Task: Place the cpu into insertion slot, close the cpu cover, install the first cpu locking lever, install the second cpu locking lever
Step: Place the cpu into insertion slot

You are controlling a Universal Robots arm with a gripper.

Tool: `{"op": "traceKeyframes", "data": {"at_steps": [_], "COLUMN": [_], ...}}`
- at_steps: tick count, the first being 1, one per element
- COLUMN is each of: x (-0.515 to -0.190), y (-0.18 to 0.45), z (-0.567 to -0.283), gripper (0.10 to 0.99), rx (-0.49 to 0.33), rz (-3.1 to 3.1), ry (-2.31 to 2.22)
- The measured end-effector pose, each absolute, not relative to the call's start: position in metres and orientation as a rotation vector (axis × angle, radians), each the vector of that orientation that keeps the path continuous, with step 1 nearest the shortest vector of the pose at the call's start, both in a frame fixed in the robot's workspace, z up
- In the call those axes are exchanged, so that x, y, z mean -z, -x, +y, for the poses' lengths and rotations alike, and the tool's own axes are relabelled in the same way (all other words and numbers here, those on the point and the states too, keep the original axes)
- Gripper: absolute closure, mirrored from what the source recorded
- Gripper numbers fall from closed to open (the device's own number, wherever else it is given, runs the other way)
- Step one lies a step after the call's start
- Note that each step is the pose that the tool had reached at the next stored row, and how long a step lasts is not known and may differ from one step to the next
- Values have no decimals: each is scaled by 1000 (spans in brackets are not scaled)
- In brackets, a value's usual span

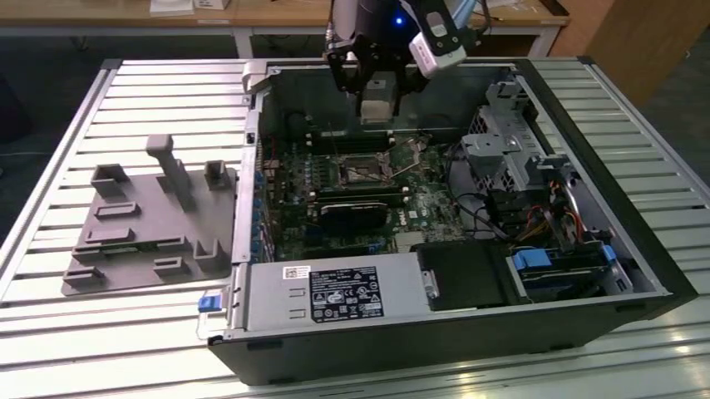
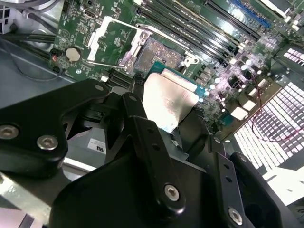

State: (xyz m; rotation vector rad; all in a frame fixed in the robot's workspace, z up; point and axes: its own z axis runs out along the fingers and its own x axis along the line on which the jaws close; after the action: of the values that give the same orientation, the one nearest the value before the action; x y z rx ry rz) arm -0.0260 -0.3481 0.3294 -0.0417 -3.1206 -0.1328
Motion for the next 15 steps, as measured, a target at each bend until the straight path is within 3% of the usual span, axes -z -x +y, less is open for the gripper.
{"op": "traceKeyframes", "data": {"at_steps": [15], "x": [-318], "y": [26], "z": [-348], "gripper": [549], "rx": [134], "rz": [-3101], "ry": [436]}}
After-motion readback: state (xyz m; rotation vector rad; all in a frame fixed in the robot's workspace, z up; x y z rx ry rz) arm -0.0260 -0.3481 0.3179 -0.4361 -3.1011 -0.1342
